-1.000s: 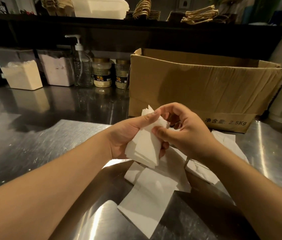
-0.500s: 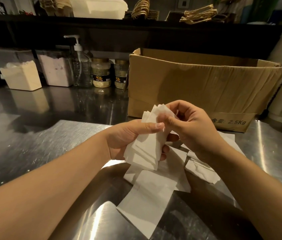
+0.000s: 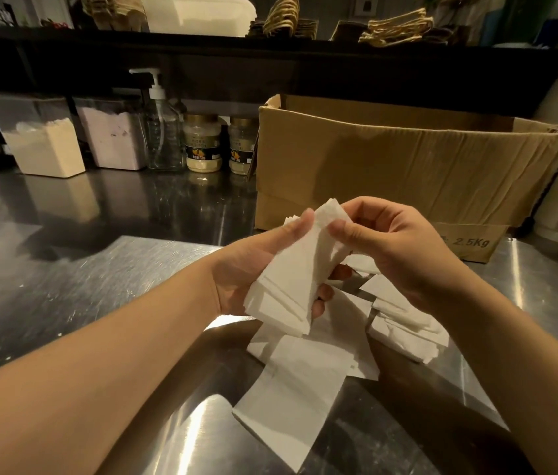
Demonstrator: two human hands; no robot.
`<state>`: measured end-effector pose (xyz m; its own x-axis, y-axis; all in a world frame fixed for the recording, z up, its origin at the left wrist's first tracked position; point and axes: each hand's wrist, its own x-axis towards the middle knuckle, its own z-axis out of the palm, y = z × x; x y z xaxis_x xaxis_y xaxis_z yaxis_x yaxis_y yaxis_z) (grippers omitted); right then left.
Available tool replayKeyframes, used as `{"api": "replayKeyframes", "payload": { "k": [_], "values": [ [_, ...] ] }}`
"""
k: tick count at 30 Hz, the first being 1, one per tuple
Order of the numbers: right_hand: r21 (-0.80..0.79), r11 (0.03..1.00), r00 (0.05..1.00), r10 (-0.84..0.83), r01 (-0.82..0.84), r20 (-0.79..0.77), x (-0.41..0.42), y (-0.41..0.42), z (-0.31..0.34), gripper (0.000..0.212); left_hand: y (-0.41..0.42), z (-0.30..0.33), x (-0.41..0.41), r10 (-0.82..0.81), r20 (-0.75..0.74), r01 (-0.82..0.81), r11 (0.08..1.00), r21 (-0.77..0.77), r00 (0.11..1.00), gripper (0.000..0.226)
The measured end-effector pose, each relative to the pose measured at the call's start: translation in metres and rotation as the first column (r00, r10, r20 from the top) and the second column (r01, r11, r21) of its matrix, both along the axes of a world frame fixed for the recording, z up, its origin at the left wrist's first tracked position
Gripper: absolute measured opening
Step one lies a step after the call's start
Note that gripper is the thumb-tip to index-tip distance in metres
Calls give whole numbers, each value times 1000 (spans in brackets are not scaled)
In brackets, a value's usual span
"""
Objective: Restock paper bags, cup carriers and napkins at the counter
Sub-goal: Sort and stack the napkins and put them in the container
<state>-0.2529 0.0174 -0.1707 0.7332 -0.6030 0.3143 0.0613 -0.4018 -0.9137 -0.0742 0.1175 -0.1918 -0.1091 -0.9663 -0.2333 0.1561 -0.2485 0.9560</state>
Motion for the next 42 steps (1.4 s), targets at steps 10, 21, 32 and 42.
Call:
{"api": "replayKeyframes", "payload": {
  "k": [10,21,32,42],
  "values": [
    [31,990,986,138,-136,-89,-6,8,9,20,-8,-2,1,46,-201,-49,999,-7,978,60],
    [-205,963,979,-191,174,-70,8,17,-8,20,0,3,-5,76,-121,-74,997,28,990,49],
    [-125,824,556,253,-553,-792,-14,30,16,34,-8,4,13,262,-553,-310,951,7,791,46],
    [-211,732,435,128,-648,-891,-6,46,10,78,-8,6,11,290,-502,-325,945,18,815,48]
  ]
}}
